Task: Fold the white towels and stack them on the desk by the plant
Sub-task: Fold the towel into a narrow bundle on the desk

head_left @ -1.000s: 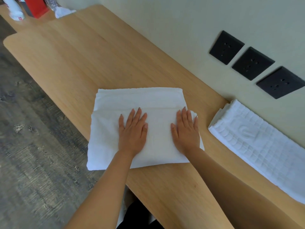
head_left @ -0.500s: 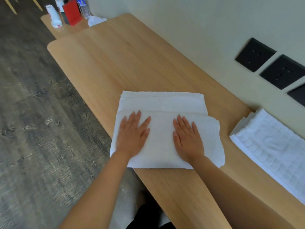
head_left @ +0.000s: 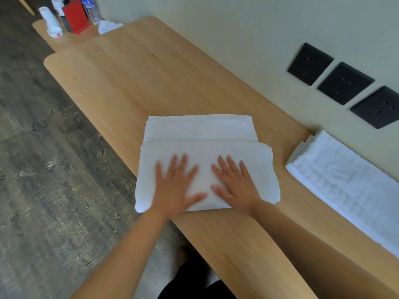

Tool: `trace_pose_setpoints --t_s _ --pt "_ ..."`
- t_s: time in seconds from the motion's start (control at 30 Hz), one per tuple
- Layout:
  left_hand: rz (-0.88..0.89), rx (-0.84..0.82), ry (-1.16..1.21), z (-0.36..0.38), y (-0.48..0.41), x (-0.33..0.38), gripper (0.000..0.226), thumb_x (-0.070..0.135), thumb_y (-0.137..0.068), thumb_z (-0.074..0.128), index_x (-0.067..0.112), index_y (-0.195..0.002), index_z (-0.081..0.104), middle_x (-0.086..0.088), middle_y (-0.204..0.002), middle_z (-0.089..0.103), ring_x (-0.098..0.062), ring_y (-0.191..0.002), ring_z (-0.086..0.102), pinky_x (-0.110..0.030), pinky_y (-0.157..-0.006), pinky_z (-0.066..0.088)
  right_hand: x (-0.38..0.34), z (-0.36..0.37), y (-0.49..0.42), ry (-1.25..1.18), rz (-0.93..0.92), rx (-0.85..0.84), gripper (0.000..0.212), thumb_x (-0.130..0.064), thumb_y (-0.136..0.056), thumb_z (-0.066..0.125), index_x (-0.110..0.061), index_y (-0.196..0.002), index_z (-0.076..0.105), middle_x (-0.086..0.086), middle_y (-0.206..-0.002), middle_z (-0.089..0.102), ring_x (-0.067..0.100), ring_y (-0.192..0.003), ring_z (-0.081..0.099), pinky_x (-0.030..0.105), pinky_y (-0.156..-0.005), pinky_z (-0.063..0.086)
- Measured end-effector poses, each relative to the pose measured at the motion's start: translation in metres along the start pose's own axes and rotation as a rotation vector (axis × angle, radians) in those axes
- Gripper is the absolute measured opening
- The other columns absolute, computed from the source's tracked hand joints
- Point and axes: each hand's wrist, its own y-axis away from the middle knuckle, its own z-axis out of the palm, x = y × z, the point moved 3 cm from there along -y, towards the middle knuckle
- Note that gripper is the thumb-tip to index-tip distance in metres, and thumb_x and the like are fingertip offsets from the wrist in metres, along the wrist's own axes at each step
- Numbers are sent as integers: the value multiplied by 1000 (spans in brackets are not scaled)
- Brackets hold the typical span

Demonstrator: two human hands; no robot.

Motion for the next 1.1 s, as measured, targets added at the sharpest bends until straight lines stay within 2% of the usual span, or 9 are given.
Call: trace_pose_setpoints --t_s 0.07,0.17,0.27,0.33,0.53,0.67,0.73,0.93,1.1 --pt "130 -40 -46 11 15 22 100 91 -68 33 35 -150 19 -14 -158 17 -44 -142 17 -67 -106 5 4 7 23 111 -95 -59 92 -84 -80 19 -32 -151 -9 -5 -158 -22 16 -143 -27 46 -116 -14" --pt "99 -59 -67 12 14 28 118 68 -57 73 37 -151 8 -21 -157 15 -50 -139 20 -70 -107 15 10 11 33 271 -105 -97 111 -87 -70 36 -31 -150 -16 1 -157 -25 26 -142 -28 49 -115 -18" --pt "91 -130 -134 2 6 32 89 32 -95 51 35 -146 -21 -20 -157 -12 -49 -143 2 -59 -115 8 3 2 24 228 -46 -89 92 -58 -85 45 -37 -147 -21 1 -158 -21 32 -144 -21 52 -118 -4" --pt "85 -208 -157 -5 3 35 73 17 -101 36 32 -149 -16 -21 -158 -11 -47 -143 2 -51 -116 8 -2 -7 18 196 -18 -117 86 -45 -92 48 -33 -147 -18 2 -160 -14 33 -147 -9 50 -119 2" --pt "133 -382 -86 -41 -17 38 71 24 -95 48 34 -152 6 -18 -156 18 -40 -132 36 -42 -103 36 -3 -36 7 185 -13 -239 82 -33 -92 59 -35 -153 5 -1 -162 6 27 -145 19 39 -112 29" --pt "201 -367 -50 -56 -21 39 67 29 -90 57 33 -148 24 -10 -133 50 -30 -116 52 -35 -90 41 -10 -56 0 175 -16 -314 77 -35 -89 62 -34 -151 17 1 -152 35 23 -131 43 32 -102 35" --pt "191 -419 37 -66 -25 35 67 31 -86 63 35 -145 31 -4 -130 54 -27 -115 52 -35 -92 42 -10 -68 -2 143 -3 -352 78 -30 -84 67 -37 -149 25 -2 -137 51 21 -121 50 30 -96 38" --pt "122 -700 349 -80 -31 34 62 19 -83 70 33 -137 42 14 -126 44 -21 -128 40 -36 -105 34 -11 -100 -4 -7 33 -680 68 -22 -75 74 -37 -134 44 -12 -124 55 16 -116 51 35 -97 42" --pt "158 -872 417 -97 -46 32 48 27 -70 82 43 -106 54 18 -111 59 -14 -112 54 -40 -99 43 -9 -122 -8 -154 87 -878 56 -18 -71 81 -33 -120 57 -14 -114 64 11 -107 60 26 -88 49"
